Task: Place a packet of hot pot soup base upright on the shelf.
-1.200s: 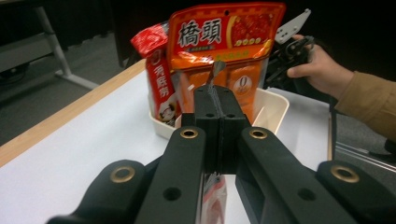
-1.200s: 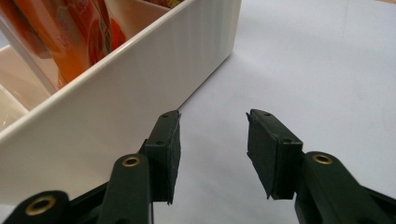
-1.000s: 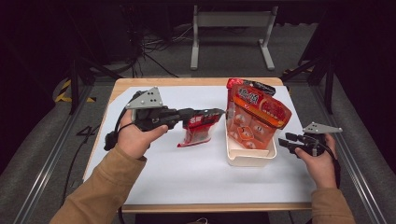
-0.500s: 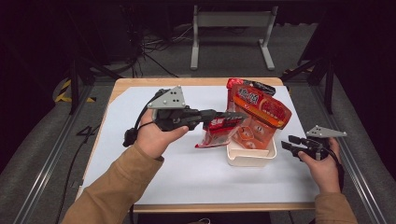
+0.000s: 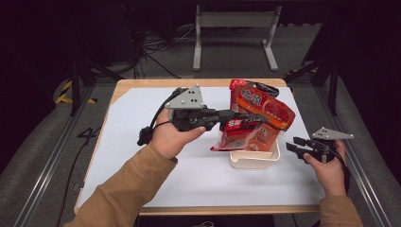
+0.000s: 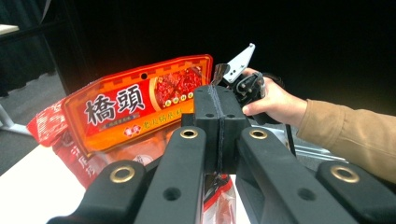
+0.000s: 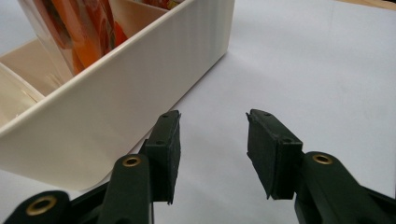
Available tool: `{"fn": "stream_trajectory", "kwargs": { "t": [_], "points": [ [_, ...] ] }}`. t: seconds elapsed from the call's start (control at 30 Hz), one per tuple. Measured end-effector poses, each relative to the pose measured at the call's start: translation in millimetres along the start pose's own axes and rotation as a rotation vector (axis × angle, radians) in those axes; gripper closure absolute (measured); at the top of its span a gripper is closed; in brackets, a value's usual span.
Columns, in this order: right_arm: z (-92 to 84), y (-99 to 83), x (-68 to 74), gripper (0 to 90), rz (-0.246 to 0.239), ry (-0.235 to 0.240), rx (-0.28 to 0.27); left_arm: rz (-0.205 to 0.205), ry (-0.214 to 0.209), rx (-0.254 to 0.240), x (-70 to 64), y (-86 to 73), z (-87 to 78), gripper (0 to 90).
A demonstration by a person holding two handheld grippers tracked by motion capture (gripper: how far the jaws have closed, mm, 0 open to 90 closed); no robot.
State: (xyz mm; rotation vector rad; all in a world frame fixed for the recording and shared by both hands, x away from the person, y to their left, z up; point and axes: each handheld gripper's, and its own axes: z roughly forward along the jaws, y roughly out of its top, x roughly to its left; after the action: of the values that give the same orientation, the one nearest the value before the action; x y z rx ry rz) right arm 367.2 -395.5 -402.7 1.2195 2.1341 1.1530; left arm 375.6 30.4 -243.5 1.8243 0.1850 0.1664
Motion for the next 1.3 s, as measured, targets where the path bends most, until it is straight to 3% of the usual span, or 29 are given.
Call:
{"fn": "stream_trajectory", "kwargs": {
  "t": [0.3,0.63,1.0,1.3],
  "points": [
    [-0.4,1.2,-1.4,54.5,0.005,0.002,-0.01,0.016,0.008,-0.027,1.8,0.7,18.8,90.0],
    [-1.0,1.5,-2.4,54.6,0.008,0.004,-0.016,0.038,-0.017,-0.074,4.3,-1.0,36.9,90.0],
    [-1.6,1.4,-3.3,54.5,0.01,0.006,-0.021,0.073,-0.028,-0.063,1.4,-8.2,55.5,90.0],
    [-1.7,1.3,-3.6,54.4,0.012,0.007,-0.021,0.073,-0.042,-0.062,-0.9,-16.8,69.1,90.0]
  ]
}}
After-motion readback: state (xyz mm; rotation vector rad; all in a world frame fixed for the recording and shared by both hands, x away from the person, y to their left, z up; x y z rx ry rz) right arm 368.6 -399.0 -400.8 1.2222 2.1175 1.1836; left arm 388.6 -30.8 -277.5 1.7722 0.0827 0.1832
